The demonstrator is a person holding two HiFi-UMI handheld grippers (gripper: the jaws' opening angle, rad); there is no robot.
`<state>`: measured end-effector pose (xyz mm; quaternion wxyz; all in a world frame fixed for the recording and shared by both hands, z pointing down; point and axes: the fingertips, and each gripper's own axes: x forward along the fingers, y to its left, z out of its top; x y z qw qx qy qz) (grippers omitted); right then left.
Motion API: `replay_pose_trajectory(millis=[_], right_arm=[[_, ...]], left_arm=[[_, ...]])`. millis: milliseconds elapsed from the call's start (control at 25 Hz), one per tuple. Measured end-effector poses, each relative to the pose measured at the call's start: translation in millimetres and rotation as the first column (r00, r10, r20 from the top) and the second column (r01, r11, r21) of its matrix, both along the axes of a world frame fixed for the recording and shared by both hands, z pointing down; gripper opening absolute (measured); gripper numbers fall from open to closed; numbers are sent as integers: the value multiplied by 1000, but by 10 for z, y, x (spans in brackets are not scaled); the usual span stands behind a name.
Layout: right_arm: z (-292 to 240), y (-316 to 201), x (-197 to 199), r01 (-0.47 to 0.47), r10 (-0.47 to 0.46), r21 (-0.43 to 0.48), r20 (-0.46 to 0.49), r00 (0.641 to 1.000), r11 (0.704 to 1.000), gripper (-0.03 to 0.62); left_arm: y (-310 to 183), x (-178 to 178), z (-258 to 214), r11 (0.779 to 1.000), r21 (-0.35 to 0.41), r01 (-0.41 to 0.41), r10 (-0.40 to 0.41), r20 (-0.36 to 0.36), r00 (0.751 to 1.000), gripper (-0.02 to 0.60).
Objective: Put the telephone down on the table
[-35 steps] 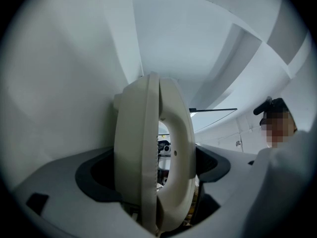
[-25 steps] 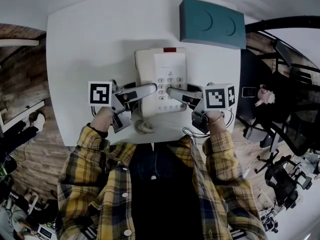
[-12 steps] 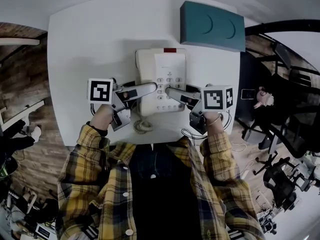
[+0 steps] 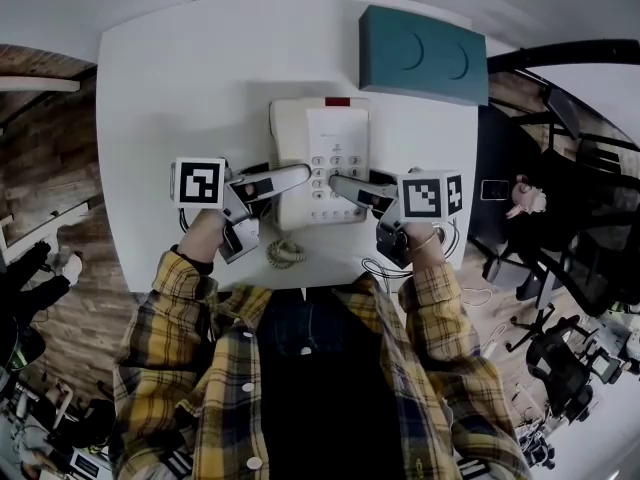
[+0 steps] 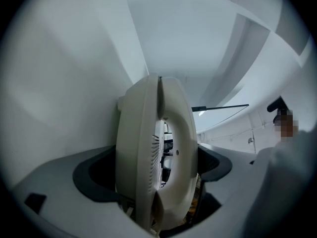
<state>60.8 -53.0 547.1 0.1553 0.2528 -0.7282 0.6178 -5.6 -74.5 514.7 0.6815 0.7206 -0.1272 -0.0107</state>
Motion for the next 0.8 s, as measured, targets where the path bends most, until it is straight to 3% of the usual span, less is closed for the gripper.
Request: replay_pose_trajectory(millis=[160, 640, 800], right_arm=[[18, 12, 10, 0, 0, 0, -6, 1000, 1000, 281], [29, -5, 18, 10, -9, 14, -41, 999, 1000, 281], [52, -4, 23, 12, -11, 18, -53, 999, 1000, 281]], left_arm=[[23, -1, 16, 1000, -25, 10, -9, 19, 1000, 436], [40, -55, 109, 999, 6, -34, 33, 159, 987, 433], [43, -61, 134, 999, 3, -36, 35, 176, 984, 433]])
